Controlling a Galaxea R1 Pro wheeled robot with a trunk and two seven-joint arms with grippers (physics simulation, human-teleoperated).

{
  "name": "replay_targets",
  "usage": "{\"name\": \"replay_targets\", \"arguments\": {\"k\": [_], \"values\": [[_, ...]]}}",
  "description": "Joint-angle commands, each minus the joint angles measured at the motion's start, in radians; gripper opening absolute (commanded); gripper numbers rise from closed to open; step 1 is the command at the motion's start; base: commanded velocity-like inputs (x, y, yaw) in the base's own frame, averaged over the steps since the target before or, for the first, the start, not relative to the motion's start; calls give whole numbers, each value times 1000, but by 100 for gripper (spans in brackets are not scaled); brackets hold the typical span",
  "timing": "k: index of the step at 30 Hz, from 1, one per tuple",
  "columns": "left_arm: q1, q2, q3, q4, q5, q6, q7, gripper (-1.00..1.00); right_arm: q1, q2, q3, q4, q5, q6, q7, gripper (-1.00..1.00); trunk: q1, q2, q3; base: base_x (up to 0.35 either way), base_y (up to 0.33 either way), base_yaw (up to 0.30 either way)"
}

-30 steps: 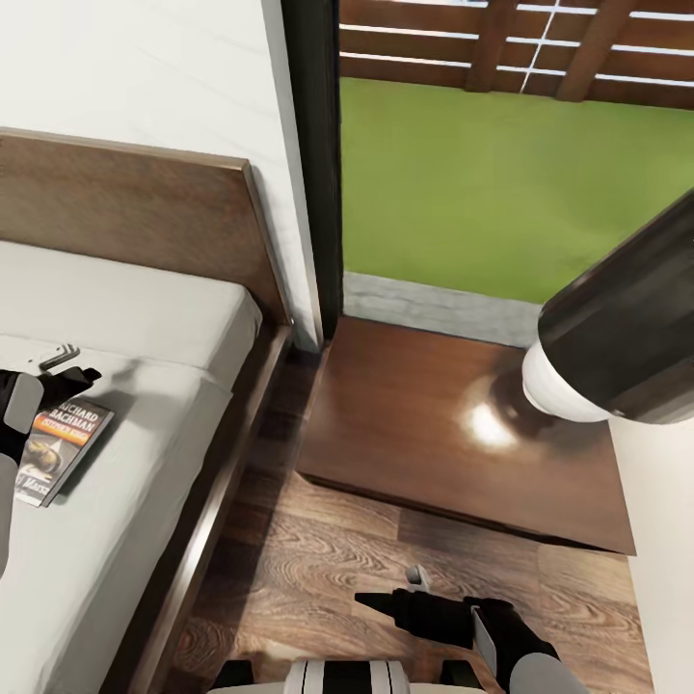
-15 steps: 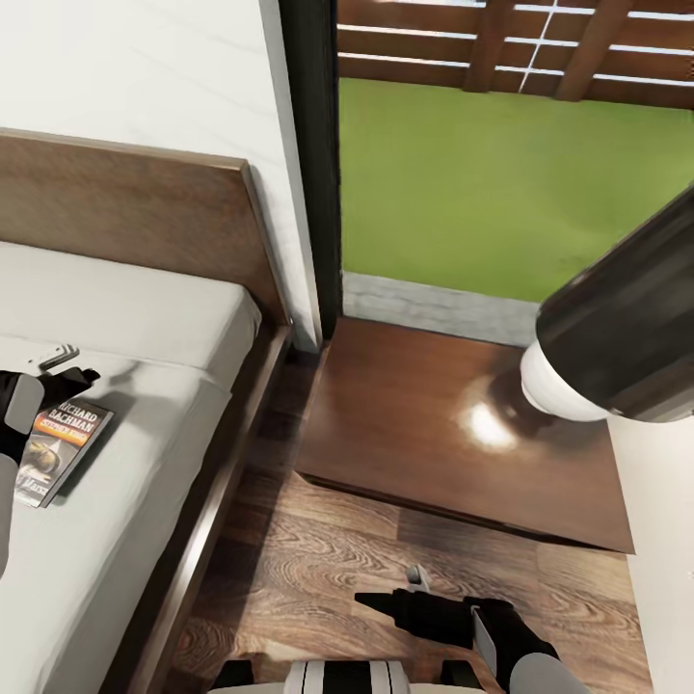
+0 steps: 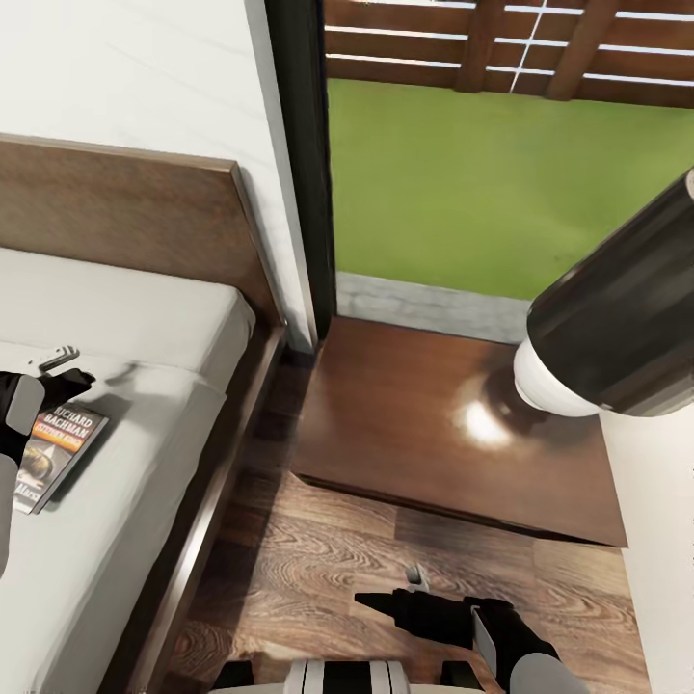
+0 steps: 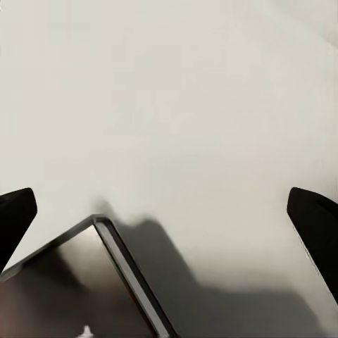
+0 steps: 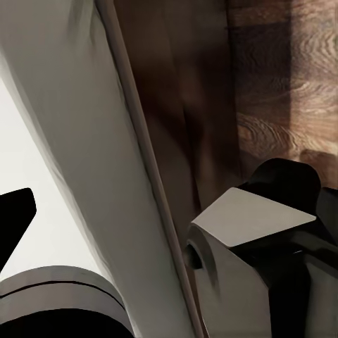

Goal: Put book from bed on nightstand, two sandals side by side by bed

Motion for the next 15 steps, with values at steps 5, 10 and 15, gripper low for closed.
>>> {"name": "replay_targets", "arguments": {"k": [5, 10, 15], "values": [[0, 0, 0, 41, 18, 9, 2, 100, -1, 1, -8, -2, 8, 10, 5, 100, 0, 0, -1, -193, 0, 0], [0, 0, 0, 41, 18, 9, 3, 100, -1, 1, -8, -2, 8, 10, 5, 100, 0, 0, -1, -82, 0, 0], [0, 0, 0, 51, 18, 6, 2, 100, -1, 1, -8, -2, 8, 10, 5, 100, 0, 0, -1, -11, 0, 0]]}}
